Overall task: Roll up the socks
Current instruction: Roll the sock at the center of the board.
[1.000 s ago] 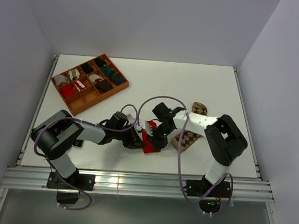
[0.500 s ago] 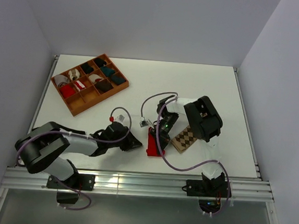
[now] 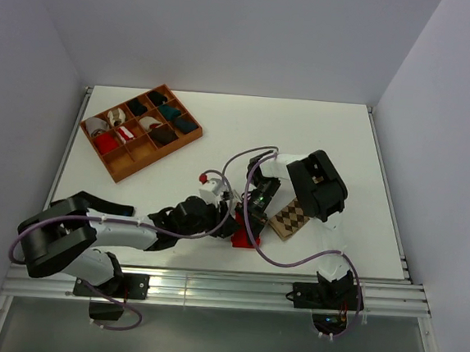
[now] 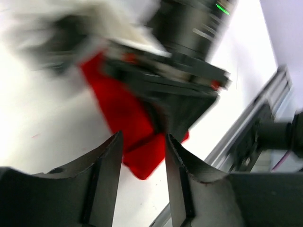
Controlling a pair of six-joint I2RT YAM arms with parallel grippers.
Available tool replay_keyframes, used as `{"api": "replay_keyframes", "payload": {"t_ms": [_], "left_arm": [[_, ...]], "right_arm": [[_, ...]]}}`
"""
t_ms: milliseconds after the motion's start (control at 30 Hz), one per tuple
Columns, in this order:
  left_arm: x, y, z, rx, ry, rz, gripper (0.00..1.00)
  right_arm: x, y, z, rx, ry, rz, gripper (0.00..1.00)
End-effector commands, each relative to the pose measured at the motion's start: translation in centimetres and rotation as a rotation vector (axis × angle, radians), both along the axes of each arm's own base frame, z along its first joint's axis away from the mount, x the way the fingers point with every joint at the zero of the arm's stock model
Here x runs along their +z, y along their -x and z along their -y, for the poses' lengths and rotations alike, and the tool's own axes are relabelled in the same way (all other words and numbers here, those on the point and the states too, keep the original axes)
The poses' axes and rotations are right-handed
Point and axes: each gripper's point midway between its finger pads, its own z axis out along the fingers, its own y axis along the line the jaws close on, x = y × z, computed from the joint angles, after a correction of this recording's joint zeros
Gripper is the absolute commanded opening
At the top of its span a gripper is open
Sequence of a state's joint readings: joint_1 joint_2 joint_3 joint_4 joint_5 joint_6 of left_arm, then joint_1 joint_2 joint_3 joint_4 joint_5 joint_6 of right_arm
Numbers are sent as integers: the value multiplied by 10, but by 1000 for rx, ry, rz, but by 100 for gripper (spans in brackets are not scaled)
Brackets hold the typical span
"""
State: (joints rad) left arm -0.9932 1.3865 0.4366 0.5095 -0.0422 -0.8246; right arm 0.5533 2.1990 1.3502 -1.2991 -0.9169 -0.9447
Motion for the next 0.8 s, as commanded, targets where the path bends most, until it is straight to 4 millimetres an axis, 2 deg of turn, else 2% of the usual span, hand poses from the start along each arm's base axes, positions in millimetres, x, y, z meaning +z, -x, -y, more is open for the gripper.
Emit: {"api": "replay_keyframes", "payload": {"t_ms": [0, 67, 133, 467, 767], "left_arm": [[12, 10, 26, -179, -66, 178, 48], [12, 19, 33, -238, -74, 197, 50], [10, 19, 37, -254, -83, 199, 51], [-19, 18, 40, -305, -179, 191, 50], [-25, 23, 44, -340, -169, 170, 48]], "right_arm": [[-11, -9, 3, 12, 19, 35, 17], [-11, -9, 3, 10, 23, 29, 18], [-11, -9, 3, 6, 23, 28, 17], [-10, -9, 4, 2, 21, 13, 17], [-11, -12, 4, -14, 27, 18, 17]]}}
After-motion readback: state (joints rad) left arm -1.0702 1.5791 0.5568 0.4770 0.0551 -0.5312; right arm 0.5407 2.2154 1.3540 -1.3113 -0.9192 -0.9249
